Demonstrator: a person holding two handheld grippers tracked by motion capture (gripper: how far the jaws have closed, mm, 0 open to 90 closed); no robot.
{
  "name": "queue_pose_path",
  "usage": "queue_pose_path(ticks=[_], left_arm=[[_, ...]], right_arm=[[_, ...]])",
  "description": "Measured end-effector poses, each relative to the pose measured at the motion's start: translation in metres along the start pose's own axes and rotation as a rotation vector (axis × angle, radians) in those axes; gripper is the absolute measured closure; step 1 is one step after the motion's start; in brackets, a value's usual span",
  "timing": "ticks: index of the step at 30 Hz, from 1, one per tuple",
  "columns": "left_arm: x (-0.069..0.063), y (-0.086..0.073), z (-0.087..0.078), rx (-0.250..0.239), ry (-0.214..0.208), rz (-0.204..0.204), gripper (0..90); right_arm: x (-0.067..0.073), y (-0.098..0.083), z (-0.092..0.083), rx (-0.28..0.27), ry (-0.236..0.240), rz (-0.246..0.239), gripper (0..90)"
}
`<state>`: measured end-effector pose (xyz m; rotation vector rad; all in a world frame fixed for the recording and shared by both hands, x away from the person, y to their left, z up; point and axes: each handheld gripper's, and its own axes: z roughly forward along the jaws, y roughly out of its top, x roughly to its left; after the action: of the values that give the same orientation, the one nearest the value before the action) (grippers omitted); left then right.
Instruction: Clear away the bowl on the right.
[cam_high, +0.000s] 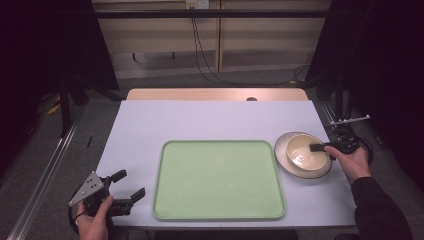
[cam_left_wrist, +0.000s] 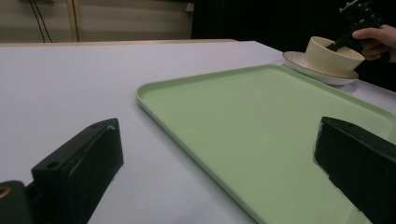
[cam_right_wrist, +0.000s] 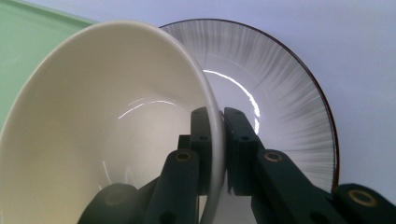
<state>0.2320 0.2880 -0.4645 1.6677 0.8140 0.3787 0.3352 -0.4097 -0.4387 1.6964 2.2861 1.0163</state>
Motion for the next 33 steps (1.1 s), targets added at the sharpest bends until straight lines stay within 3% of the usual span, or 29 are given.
queue_pose_path(ticks=[18, 33], left_arm=[[0.001, 0.0, 0.0, 0.009, -0.011, 0.011, 1.4], [0.0, 0.0, 0.0, 0.005, -0.015, 0.003, 1.4]], right_arm=[[0.003, 0.002, -0.007, -0.029, 0.014, 0.013, 83.0], [0.003, 0.005, -0.02, -0.084, 0.02, 0.018, 83.0]])
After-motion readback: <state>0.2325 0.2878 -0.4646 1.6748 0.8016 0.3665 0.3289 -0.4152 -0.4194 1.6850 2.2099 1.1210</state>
